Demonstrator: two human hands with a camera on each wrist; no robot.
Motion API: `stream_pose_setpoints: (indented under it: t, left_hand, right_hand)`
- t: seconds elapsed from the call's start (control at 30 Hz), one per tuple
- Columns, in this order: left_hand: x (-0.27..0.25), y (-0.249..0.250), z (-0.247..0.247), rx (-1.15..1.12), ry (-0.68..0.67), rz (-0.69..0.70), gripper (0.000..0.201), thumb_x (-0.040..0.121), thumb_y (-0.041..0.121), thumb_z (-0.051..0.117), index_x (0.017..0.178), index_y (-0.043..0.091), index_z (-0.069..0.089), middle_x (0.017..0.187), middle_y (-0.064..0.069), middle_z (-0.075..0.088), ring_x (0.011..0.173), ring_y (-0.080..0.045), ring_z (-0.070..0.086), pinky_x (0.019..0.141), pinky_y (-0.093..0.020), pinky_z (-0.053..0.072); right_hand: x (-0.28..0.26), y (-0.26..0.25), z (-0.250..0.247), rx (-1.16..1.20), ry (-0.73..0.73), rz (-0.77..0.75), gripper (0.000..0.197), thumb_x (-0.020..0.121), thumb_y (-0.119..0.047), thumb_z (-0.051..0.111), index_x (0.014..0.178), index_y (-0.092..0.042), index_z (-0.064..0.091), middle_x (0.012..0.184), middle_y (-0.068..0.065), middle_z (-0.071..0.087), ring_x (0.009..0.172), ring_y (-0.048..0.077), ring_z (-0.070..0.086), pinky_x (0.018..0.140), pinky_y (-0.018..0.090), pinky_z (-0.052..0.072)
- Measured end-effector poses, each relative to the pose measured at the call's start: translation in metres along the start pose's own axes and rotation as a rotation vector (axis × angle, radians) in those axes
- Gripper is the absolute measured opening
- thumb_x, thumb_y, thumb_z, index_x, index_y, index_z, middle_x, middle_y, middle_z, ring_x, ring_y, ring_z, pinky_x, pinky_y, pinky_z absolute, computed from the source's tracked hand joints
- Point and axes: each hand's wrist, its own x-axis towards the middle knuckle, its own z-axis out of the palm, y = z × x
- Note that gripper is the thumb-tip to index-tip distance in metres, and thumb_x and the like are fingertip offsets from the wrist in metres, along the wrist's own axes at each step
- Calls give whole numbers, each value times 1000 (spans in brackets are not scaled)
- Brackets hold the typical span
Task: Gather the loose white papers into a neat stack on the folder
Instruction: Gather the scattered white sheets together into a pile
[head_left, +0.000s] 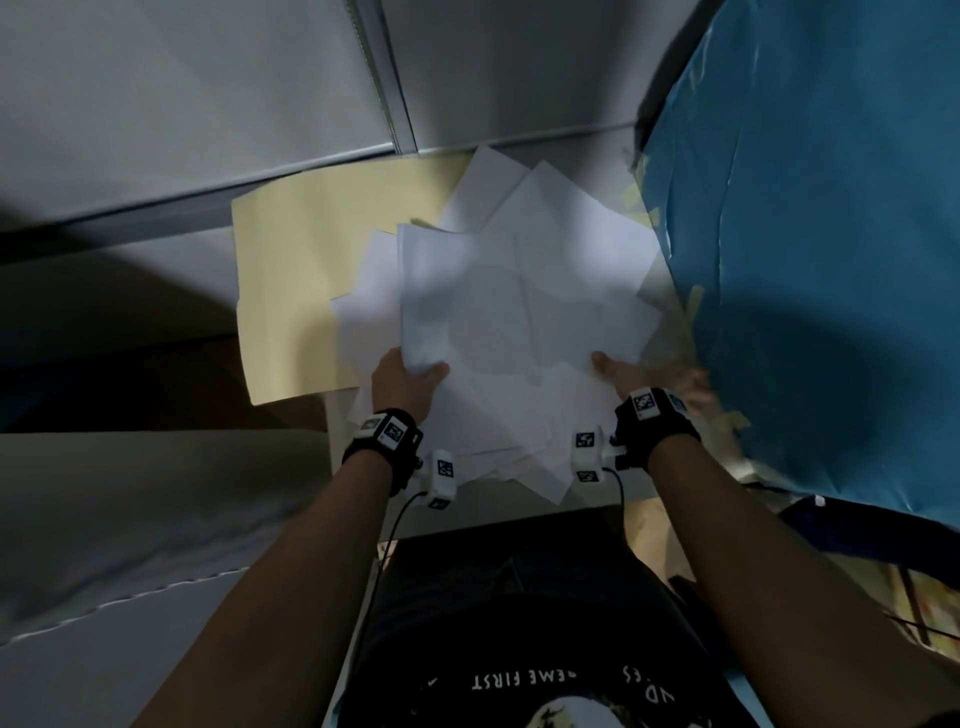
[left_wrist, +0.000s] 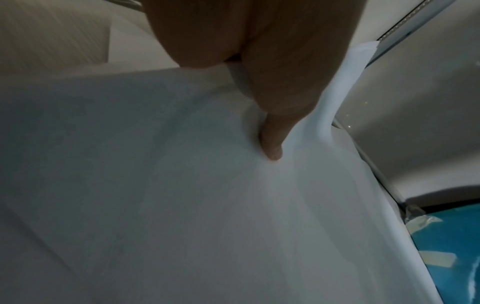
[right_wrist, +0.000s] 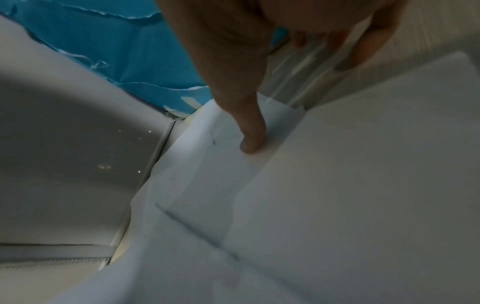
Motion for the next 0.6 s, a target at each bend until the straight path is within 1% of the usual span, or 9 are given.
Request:
stream_pose_setpoints:
  t: [0.07, 0.13, 0.23, 0.33, 0.4, 0.43, 0.47, 0.5, 0.6]
  left_hand:
    - [1, 0, 1, 6, -5, 1, 59, 77, 46, 87, 119, 8, 72, 115, -12, 75, 100, -34, 72, 86, -50, 62]
    - [0, 3, 2, 2, -12, 2, 60, 77, 46, 87, 121, 8, 71, 117, -12, 74, 103, -34, 72, 88, -49, 62]
    - [2, 6, 3, -14, -29, 24, 55, 81, 37, 87, 123, 5, 71, 118, -14, 74, 104, -32, 72, 85, -39, 59]
    - [2, 7, 4, -22, -36, 58, 49, 84, 30, 86, 123, 5, 72, 118, -14, 74, 102, -29, 70, 83, -35, 56]
    - [1, 8, 4, -25, -34, 64, 43, 85, 29, 86, 119, 5, 74, 111, -12, 74, 95, -26, 69, 82, -35, 57]
    - [0, 8, 4, -28, -31, 73, 40, 85, 28, 85, 116, 5, 75, 105, -10, 74, 92, -24, 69, 80, -34, 57]
    - [0, 9, 4, -34, -24, 80, 37, 85, 28, 85, 113, 6, 76, 101, -7, 73, 90, -24, 69, 78, -33, 57]
    - [-1, 9, 4, -48, -13, 89, 35, 85, 28, 85, 112, 6, 77, 98, -5, 73, 89, -23, 70, 77, -31, 56]
    - [-3, 12, 3, -89, 26, 102, 33, 85, 27, 85, 111, 7, 78, 96, -2, 73, 88, -23, 72, 74, -27, 54]
  right_hand:
    - [-17, -20, 3, -52, 65, 56, 168, 25, -102, 63, 163, -17, 18, 162, 7, 34, 146, 40, 38, 116, 56, 37]
    - [-28, -36, 2, -119, 177, 67, 172, 31, -95, 73, 163, -7, 5, 163, 9, 27, 149, 37, 33, 120, 53, 32]
    - [-97, -75, -13, -88, 191, -116, 171, 22, -92, 75, 157, 1, 28, 155, 14, 46, 133, 32, 53, 111, 46, 47]
    - [-135, -89, -27, 86, 152, -239, 104, 64, -59, 90, 142, 2, 55, 139, 14, 62, 113, 31, 67, 91, 43, 59]
    - [-159, -95, -39, 54, 240, -351, 44, 83, -36, 83, 111, -4, 72, 113, 8, 72, 95, 25, 69, 68, 26, 56]
    - [-164, -95, -45, -6, 302, -398, 22, 90, -29, 78, 93, -10, 68, 96, 2, 69, 87, 21, 64, 59, 20, 49]
    - [-171, -95, -49, -42, 362, -441, 19, 93, -25, 72, 83, -13, 62, 83, -1, 62, 83, 18, 59, 57, 23, 45]
    - [-174, -93, -52, -60, 405, -479, 22, 96, -21, 67, 79, -12, 57, 77, -1, 56, 81, 18, 57, 68, 28, 47]
    - [-180, -94, -53, -68, 496, -562, 27, 100, -24, 58, 86, -2, 61, 81, 9, 65, 83, 29, 65, 94, 33, 38]
